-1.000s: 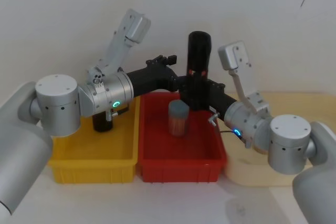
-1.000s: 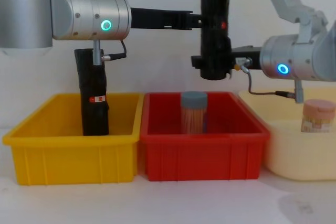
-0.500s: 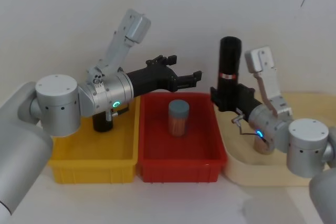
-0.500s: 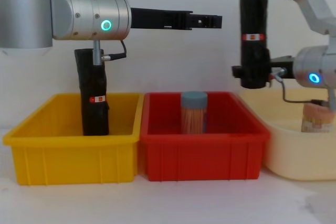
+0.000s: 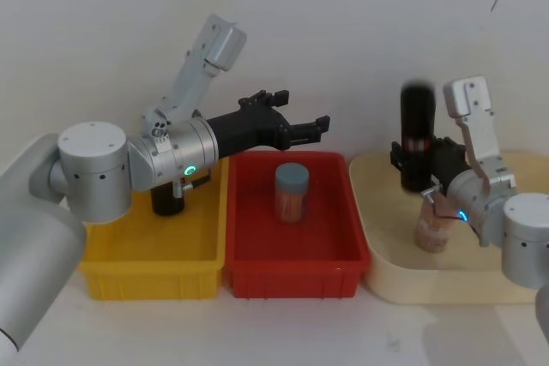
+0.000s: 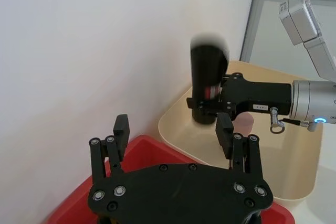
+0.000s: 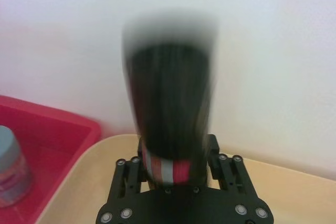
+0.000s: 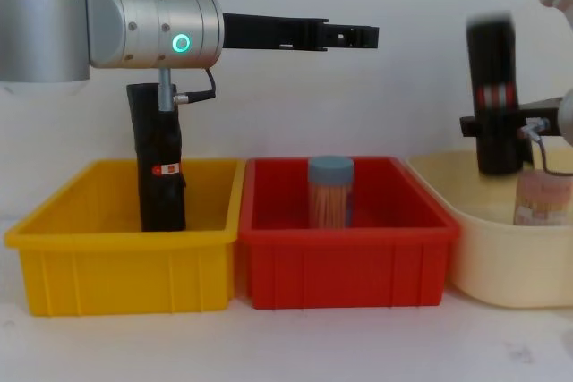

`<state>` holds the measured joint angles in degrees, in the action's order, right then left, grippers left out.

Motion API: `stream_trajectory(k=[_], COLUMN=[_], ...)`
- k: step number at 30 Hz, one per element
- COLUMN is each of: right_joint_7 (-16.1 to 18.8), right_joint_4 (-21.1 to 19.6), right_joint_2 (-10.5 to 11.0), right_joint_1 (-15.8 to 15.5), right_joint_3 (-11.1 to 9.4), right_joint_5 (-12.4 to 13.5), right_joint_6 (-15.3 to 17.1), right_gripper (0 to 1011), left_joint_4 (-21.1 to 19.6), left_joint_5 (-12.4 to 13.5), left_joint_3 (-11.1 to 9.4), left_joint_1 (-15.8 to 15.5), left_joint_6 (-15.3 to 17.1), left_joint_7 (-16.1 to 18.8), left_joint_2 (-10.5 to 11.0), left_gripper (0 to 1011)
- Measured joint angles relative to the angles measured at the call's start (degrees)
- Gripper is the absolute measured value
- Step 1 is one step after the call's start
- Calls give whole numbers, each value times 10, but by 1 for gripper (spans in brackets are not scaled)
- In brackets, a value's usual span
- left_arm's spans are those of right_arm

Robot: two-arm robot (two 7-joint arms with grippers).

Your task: Pick up the garbage bag with the one hand and transfer it to the other hand.

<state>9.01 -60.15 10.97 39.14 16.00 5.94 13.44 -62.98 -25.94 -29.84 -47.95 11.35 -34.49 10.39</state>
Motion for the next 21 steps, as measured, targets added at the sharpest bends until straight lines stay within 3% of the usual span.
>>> stream_trajectory(k=[13, 21], right_joint_7=[-12, -16], right_joint_4=[-1, -1], right_joint_2=[8, 11], right_joint_1=[-1, -2], right_joint_3=[-8, -10], right_joint_5=[-8, -10], right_joint_6=[8, 10], right_gripper=[983, 999], left_joint_4=[0, 0], left_joint_5=[0, 0], left_joint_3=[0, 0], left_joint_1=[0, 0], left_joint_6=[0, 0], left_joint_7=[0, 0], left_joint_2=[0, 0], left_gripper=[1002, 1002])
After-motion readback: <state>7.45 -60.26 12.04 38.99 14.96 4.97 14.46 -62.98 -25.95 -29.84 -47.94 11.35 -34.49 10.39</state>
